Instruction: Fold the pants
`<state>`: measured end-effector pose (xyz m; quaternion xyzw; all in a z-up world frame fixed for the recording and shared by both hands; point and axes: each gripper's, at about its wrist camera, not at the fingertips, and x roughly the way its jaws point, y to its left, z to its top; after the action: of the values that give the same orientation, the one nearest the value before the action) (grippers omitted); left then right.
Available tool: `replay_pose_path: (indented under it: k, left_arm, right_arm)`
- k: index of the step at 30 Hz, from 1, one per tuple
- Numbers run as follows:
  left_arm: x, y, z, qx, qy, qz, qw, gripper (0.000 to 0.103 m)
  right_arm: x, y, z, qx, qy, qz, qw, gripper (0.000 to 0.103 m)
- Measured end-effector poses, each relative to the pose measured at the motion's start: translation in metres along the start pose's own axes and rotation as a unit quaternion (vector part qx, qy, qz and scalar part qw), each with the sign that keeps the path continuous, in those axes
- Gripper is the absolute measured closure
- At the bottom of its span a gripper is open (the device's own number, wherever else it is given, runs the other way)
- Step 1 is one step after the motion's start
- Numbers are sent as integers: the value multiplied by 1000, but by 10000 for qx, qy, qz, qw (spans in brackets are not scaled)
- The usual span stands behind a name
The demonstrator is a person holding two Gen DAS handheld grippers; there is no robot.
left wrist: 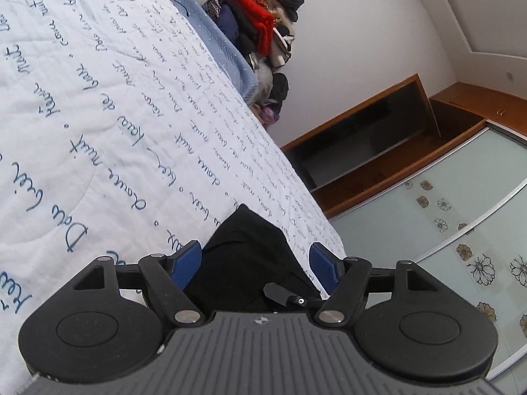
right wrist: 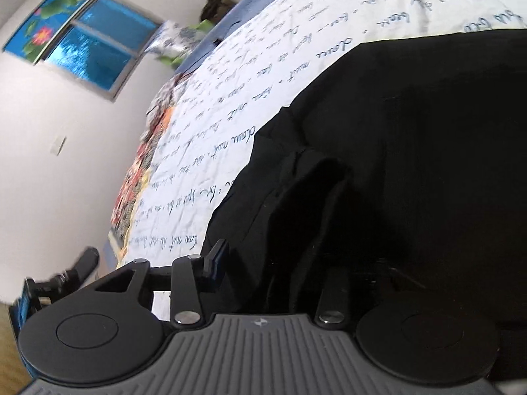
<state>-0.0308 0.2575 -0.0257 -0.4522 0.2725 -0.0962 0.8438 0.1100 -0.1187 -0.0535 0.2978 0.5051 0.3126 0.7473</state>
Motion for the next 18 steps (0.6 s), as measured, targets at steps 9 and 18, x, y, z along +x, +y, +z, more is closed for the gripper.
replay_pose_path:
  k: [9, 18]
  left_arm:
    - [10, 1, -2, 18, 58, 171, 9998, 30]
    - [21, -13, -7, 189, 178, 37, 9997, 23]
  right_arm:
    - [18, 4, -1, -147, 142, 330, 9992, 79]
    - [-74, -21, 60, -390, -177, 1042, 9936, 85]
